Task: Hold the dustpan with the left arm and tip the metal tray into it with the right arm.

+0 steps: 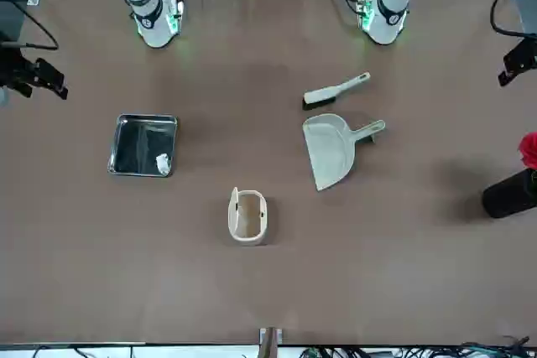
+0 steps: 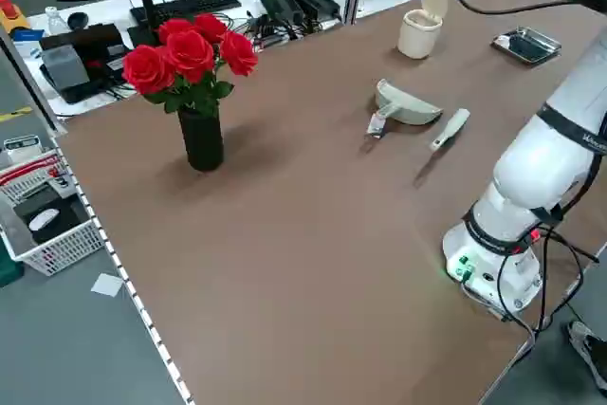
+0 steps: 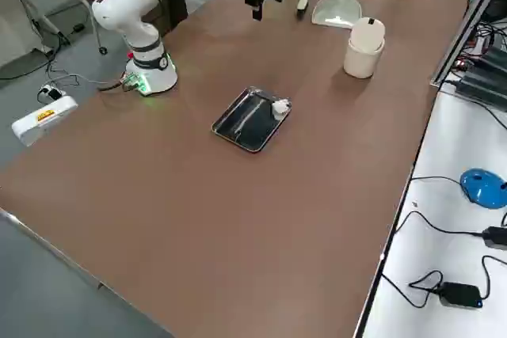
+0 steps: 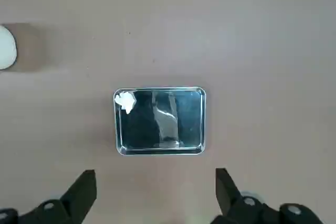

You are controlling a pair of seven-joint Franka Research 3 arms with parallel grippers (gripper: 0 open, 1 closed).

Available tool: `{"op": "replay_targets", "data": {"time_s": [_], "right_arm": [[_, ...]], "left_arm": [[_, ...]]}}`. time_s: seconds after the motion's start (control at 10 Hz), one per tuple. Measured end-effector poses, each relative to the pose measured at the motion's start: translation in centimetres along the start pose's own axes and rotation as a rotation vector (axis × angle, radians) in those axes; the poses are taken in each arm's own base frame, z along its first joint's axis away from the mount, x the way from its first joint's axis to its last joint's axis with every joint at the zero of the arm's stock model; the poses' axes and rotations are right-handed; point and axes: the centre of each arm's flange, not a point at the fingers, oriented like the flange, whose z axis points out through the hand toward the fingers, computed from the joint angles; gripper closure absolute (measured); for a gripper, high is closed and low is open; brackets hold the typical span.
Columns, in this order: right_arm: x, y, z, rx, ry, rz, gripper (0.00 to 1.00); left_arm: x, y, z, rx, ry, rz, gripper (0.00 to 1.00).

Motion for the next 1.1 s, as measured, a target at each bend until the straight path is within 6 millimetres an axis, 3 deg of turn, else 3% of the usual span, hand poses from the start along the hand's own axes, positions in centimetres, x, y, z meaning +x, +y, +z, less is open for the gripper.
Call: {"op": "replay_targets", "data": {"time_s": [0.3, 0.5, 0.9, 1.1], "right_arm": [[0.0, 0.0, 0.2, 0.0, 0.0, 0.0, 0.0], [0.3, 0.5, 1.9, 0.001, -0.005, 0.01, 0.0], [0.0, 7.5, 9.2, 0.021, -0.048, 0.137, 0.0], [-0.7, 10.1, 14.3, 0.029, -0.032, 0.142, 0.0]], "left_arm": [[0.0, 0.2, 0.0, 0.001, 0.0, 0.003, 0.02], [0.1, 0.8, 0.1, 0.001, -0.002, 0.014, 0.02], [0.3, 1.5, 0.5, 0.001, -0.009, 0.029, 0.02], [0.6, 2.7, 1.1, 0.0, -0.021, 0.193, 0.03]]}}
